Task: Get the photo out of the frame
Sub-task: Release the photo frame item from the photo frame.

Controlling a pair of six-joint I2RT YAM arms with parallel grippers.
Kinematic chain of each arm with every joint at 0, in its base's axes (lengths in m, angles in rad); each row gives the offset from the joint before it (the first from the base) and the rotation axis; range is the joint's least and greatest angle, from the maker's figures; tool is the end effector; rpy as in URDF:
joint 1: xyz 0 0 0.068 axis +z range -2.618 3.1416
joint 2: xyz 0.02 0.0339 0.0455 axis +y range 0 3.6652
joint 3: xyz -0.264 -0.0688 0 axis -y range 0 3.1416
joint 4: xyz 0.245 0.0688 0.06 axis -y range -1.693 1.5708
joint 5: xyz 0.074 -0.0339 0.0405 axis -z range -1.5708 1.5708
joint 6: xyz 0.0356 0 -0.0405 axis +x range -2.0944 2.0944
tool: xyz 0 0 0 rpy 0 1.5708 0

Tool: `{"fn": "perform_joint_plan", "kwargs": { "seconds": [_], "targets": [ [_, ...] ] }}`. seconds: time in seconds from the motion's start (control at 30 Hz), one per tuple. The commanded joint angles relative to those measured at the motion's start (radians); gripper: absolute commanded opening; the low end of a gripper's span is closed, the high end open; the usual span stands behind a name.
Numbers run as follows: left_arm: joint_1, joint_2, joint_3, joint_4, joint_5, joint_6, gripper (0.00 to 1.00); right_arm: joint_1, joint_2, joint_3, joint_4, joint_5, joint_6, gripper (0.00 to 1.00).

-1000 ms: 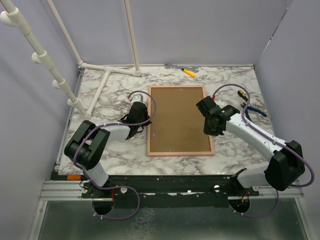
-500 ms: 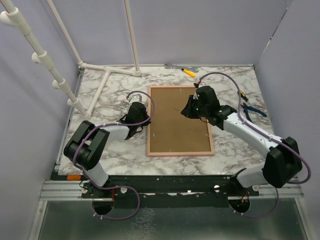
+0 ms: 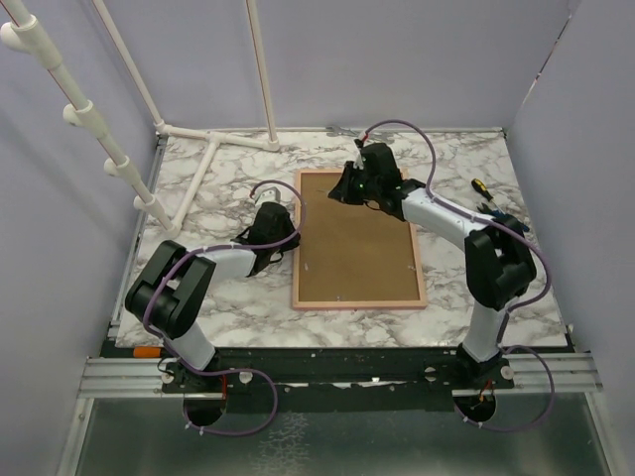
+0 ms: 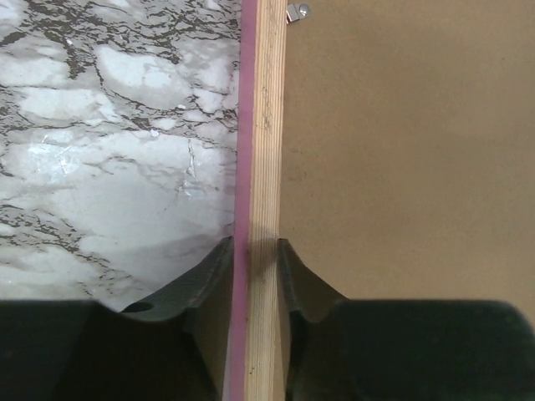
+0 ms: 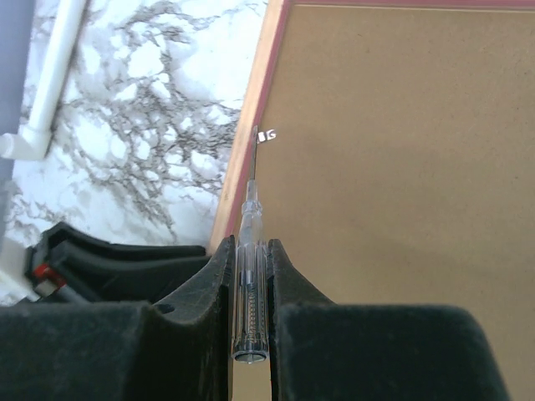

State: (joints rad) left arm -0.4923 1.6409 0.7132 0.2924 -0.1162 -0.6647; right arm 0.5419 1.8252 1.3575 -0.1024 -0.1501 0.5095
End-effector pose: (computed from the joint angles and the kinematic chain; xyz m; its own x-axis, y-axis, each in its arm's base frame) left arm 0.2852 -0.1483 0.1519 -0.6505 -0.3463 -0.6760 -0.0178 0.8967 -0.4423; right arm 0.3606 0.2233 0.2532 -0.7050 0.1385 -0.6956 -0.3138 0.8186 0.4811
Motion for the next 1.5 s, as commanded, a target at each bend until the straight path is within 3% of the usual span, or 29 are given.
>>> {"fn": "perform_joint_plan", "kwargs": {
  "seconds": [0.0, 0.23, 0.47, 0.77, 1.47],
  "targets": [
    [0.002, 0.012, 0.052, -0.025, 0.0, -0.003, 0.32, -0.015, 0.094, 0.056, 0.032, -0.034, 0.03, 0.01],
    [0.03, 0.101, 0.141, -0.039, 0.022, 0.005, 0.34, -0.021, 0.208, 0.141, 0.031, -0.079, 0.016, 0.0],
    [0.038, 0.167, 0.183, -0.06, 0.013, 0.017, 0.32, -0.022, 0.21, 0.129, 0.047, -0.077, 0.008, 0.01],
    [0.037, 0.124, 0.128, -0.074, 0.028, 0.04, 0.23, -0.022, 0.259, 0.166, 0.048, -0.193, -0.009, 0.01],
    [0.034, 0.116, 0.065, 0.006, 0.047, 0.128, 0.19, -0.022, 0.353, 0.289, -0.137, -0.247, -0.078, 0.0]
  ]
}}
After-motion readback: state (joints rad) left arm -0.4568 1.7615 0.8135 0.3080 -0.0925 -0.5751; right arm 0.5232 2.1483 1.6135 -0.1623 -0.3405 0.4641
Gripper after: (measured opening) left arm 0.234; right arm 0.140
